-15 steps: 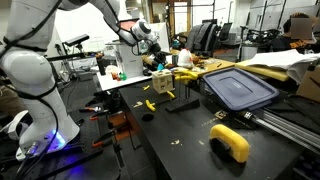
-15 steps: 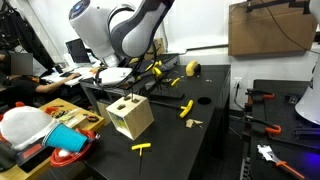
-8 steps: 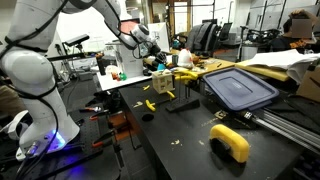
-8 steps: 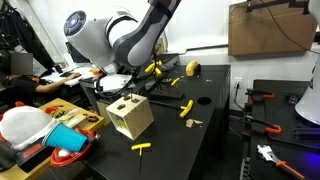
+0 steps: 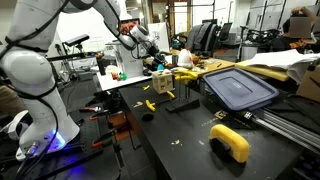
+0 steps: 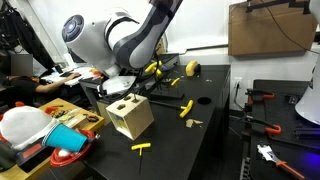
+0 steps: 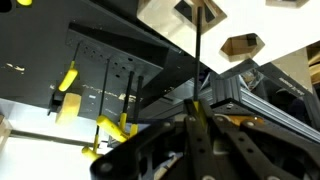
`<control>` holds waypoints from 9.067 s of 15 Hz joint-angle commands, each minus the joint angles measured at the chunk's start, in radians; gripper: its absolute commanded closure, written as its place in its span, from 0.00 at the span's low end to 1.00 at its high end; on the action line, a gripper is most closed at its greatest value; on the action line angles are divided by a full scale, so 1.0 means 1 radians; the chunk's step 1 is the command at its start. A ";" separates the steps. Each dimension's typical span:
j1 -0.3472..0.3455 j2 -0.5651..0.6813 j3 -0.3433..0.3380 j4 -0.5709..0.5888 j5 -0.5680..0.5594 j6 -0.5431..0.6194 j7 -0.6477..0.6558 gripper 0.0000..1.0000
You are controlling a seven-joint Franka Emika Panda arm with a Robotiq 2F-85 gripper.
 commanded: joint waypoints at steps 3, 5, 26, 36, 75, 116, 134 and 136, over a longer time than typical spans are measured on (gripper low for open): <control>-0.024 -0.011 0.051 -0.020 0.017 -0.017 -0.066 0.98; -0.020 -0.004 0.051 -0.020 0.007 -0.015 -0.063 0.98; -0.040 -0.008 0.087 -0.043 -0.133 0.026 -0.057 0.39; -0.215 -0.086 0.155 -0.072 0.096 0.238 -0.432 0.00; -0.586 0.351 0.307 0.469 1.121 -0.376 -2.768 0.25; -0.354 -0.481 0.062 -0.339 0.570 -0.084 -1.847 0.96; -0.372 -0.351 0.012 -0.218 0.824 -0.253 -1.457 0.96; -0.370 -0.329 -0.003 -0.185 0.865 -0.258 -1.379 0.96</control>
